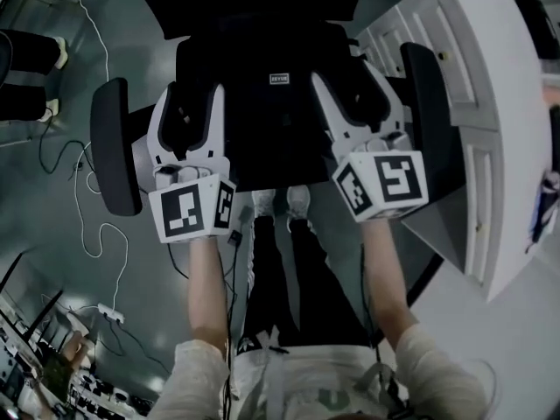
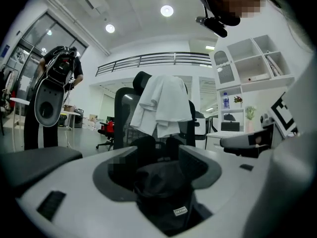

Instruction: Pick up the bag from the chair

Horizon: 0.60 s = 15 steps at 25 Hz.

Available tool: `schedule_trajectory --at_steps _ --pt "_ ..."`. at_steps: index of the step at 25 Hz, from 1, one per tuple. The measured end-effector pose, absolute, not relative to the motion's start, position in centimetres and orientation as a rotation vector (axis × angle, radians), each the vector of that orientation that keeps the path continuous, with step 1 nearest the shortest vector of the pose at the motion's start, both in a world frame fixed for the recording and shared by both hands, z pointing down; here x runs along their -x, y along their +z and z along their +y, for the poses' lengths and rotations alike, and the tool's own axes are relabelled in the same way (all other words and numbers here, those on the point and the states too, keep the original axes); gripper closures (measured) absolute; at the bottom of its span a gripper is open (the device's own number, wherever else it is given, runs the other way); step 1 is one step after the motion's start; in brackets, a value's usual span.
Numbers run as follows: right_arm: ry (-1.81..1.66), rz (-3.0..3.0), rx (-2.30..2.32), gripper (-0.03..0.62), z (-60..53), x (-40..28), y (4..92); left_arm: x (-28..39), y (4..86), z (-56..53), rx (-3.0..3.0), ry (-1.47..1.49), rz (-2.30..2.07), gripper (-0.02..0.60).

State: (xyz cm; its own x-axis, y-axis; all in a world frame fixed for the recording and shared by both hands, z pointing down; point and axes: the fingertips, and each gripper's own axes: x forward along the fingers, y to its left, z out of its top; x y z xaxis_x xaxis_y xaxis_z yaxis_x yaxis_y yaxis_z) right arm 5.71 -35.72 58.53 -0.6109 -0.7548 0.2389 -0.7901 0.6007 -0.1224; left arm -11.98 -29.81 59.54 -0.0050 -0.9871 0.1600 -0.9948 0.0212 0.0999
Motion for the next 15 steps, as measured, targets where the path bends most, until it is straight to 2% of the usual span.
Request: schedule_trajectory --at_steps 8,15 --pt "0.394 -2.587 -1.28 0.35 -35.0 -5.6 65.9 12.4 66.0 -29.5 -2.032 0.16 -2.064 0.339" --pt "0.416 -2.541 -1.27 0.35 -36.5 -5.5 68.3 13.0 69.4 -31.0 -1.987 0.21 -2.039 0.337"
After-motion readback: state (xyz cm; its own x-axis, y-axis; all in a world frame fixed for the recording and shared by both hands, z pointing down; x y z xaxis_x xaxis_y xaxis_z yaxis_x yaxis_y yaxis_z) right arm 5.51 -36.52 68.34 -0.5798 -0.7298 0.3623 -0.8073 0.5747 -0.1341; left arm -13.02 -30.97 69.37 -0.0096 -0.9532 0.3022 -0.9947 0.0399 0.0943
